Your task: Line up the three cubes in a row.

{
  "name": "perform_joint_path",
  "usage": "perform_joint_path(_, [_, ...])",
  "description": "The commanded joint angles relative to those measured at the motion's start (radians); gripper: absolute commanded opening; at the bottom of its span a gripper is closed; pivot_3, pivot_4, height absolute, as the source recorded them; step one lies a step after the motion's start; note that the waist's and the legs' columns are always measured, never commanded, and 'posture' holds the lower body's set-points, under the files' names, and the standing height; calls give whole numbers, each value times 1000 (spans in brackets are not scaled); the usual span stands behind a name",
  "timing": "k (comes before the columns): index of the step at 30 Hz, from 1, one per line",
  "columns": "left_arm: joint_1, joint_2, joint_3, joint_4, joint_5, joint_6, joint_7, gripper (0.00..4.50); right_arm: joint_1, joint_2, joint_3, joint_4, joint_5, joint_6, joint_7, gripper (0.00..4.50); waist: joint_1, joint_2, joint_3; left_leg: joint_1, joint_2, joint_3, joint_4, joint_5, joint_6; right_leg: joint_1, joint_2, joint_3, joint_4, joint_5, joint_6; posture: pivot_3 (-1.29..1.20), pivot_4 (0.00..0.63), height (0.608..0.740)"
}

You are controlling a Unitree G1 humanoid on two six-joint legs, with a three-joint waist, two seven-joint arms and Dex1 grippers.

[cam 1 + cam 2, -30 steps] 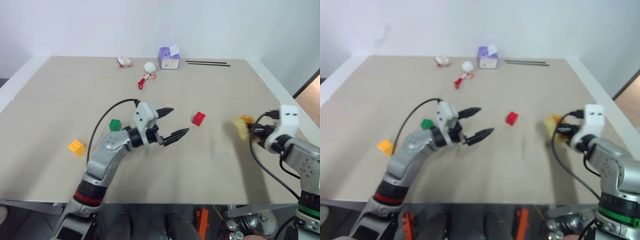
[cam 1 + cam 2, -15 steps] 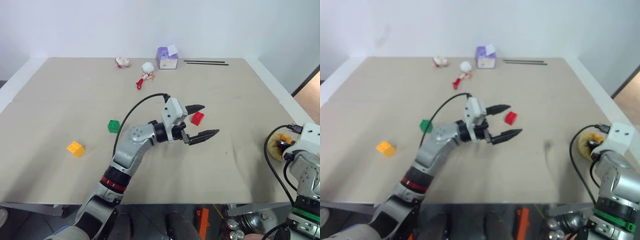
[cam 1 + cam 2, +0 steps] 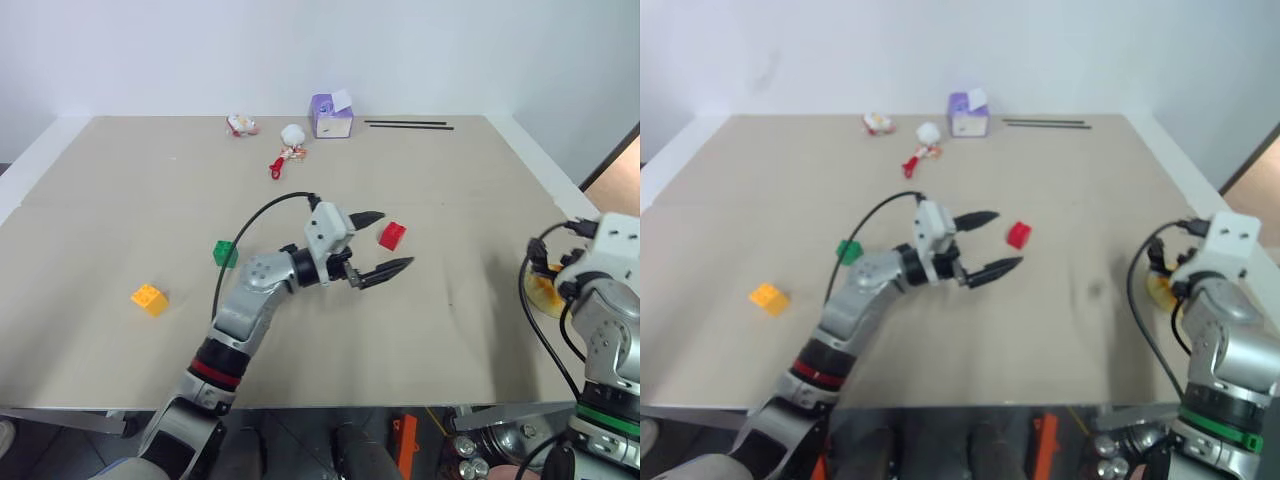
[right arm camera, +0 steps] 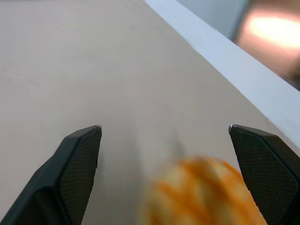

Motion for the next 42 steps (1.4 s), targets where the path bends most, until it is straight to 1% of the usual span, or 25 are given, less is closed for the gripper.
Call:
perform_joint_path(1, [21, 32, 54, -49, -2, -6, 23, 4500, -35, 41, 93, -73, 38, -69, 79, 4491, -1, 0, 0, 0, 0, 0, 0, 0, 0, 0, 0, 0, 0, 0, 0, 0, 150, 740])
perform_joint_path(4, [35, 74, 94, -47, -2, -5, 37, 4500, -45, 78, 227, -58, 81, -160, 265, 4491, -2, 0, 0, 0, 0, 0, -1, 0, 0, 0, 0, 0, 0, 0, 0, 0, 150, 740])
perform_joint_path(6, [34, 84, 101, -41, -2, -6, 42, 4500, -50, 71, 271, -22, 81, -212, 349, 4491, -1, 0, 0, 0, 0, 0, -2, 0, 0, 0, 0, 0, 0, 2, 4, 0, 150, 740])
perform_joint_path(8, [31, 90, 109, -34, -1, -7, 46, 4500, -72, 43, 323, 64, 66, -300, 470, 4491, 6, 0, 0, -1, 0, -1, -2, 0, 0, 0, 0, -1, -1, 2, 4, 0, 150, 740])
perform_joint_path(11, [30, 94, 115, -33, -2, -6, 47, 4500, -151, -7, 383, 256, 49, -426, 667, 4491, 8, 0, 1, -3, -1, -1, -1, 0, 0, 1, -1, -1, -4, 2, 6, 0, 150, 740])
perform_joint_path(14, [38, 96, 116, -42, -4, -3, 47, 4500, -236, -43, 428, 454, 6, -548, 800, 4491, 7, 0, 1, -3, -1, 0, -1, 0, 0, 1, -1, 0, -5, 3, 7, 0, 150, 740])
perform_joint_path(17, [58, 105, 116, -70, -14, 17, 38, 4500, -333, -64, 467, 642, -30, -627, 921, 4491, 6, 0, 1, -2, -1, 0, -3, 0, 0, 0, 0, 0, -5, 3, 6, 0, 150, 740])
perform_joint_path(21, [71, 110, 118, -90, -12, 23, 39, 4500, -450, -66, 499, 863, -80, -708, 1018, 4491, 3, 0, 1, -1, 0, 0, -6, 0, 0, -1, 0, 0, -4, 2, 5, 0, 150, 740])
perform_joint_path(24, [74, 112, 121, -95, -10, 28, 45, 4500, -521, -58, 512, 997, -110, -749, 1063, 4491, 5, 0, 1, -1, 0, 0, -7, 0, 0, -1, 0, 0, -4, 2, 5, 0, 150, 740])
perform_joint_path(29, [74, 111, 119, -106, -9, 32, 60, 4500, -597, -35, 515, 1152, -150, -785, 1085, 4491, 5, 0, 1, -1, -1, 0, -7, 0, 0, -1, 0, 0, -4, 2, 4, 0, 150, 740])
perform_joint_path(33, [74, 110, 119, -114, -9, 36, 73, 4500, -623, -22, 519, 1227, -183, -785, 1071, 4491, 5, 0, 1, -1, -1, 0, -7, 0, 0, -1, 0, 0, -4, 2, 4, 0, 150, 740])
perform_joint_path(34, [74, 109, 119, -115, -9, 37, 75, 4500, -627, -19, 517, 1238, -189, -788, 1065, 4089, 5, 0, 1, -1, -1, 0, -7, 0, 0, 0, -1, 0, -4, 2, 4, 0, 150, 740])
perform_joint_path(35, [74, 109, 118, -116, -9, 37, 78, 4500, -631, -16, 512, 1248, -191, -788, 1055, 3921, 5, 0, 1, -1, -1, 0, -7, 0, 0, 0, -1, 0, -4, 2, 4, 0, 150, 740])
perform_joint_path(37, [73, 107, 117, -118, -9, 38, 82, 4500, -638, -13, 503, 1262, -195, -790, 1041, 3384, 5, 0, 1, -1, -1, 0, -7, 0, 0, -1, 0, 0, -4, 2, 4, 0, 150, 740])
perform_joint_path(39, [73, 106, 116, -118, -9, 38, 84, 4500, -643, -12, 495, 1270, -196, -797, 1026, 2570, 5, 0, 1, -1, -1, 0, -7, 0, 0, -1, 0, 0, -4, 2, 4, 0, 150, 740])
perform_joint_path(42, [74, 105, 114, -115, -11, 37, 80, 4500, -653, -9, 474, 1269, -182, -793, 1020, 1621, 5, 0, 1, -1, -1, 0, -7, 0, 0, -1, 0, 0, -4, 2, 4, 0, 150, 740])
